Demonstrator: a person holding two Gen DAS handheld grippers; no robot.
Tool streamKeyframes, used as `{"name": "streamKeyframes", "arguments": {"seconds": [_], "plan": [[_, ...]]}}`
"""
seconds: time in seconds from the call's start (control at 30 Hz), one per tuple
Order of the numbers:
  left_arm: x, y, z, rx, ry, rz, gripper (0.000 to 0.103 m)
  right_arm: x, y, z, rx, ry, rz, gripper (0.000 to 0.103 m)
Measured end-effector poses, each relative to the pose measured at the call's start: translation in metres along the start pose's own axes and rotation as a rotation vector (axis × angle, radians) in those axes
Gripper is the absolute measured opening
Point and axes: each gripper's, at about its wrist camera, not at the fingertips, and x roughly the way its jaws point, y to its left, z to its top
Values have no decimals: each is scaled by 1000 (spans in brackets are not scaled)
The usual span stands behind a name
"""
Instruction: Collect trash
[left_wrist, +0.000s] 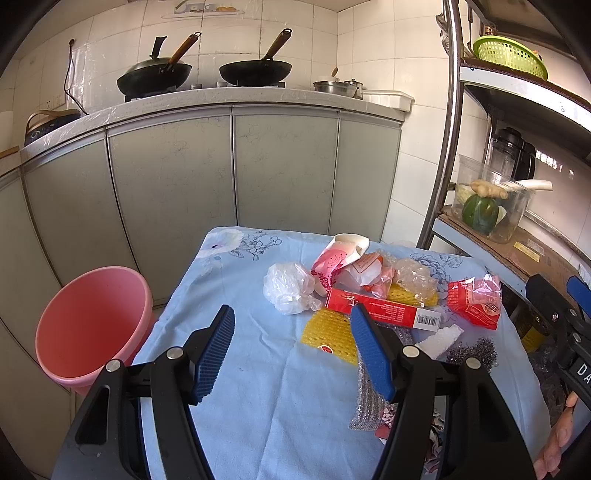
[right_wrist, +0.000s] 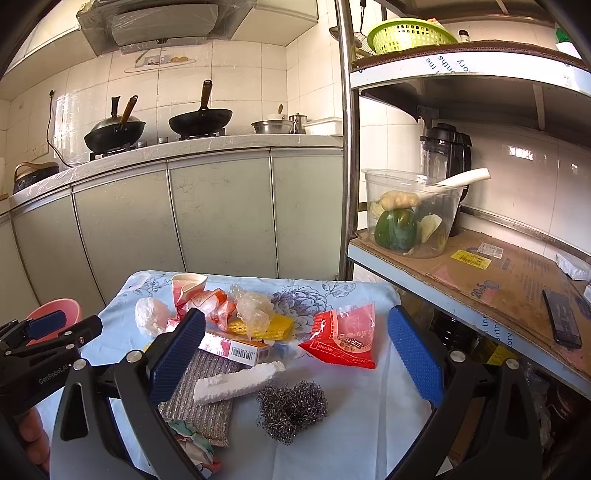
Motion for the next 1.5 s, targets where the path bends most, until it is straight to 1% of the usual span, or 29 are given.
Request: {"name": "streamKeyframes", "arguments": {"seconds": [0.8, 1.17, 1.37, 1.5], "plan": [[0, 0, 0, 0, 1, 0, 65, 3, 1, -4, 1, 17, 4, 99], [5, 6, -3, -5, 14, -3, 65, 3, 0, -5, -1, 24, 12, 99], [6, 21, -5, -46, 21, -23, 65, 2, -5, -11, -12, 53, 34, 99], [9, 36, -11, -67, 47, -68, 65, 1, -10, -17, -14, 91, 73, 98]]}}
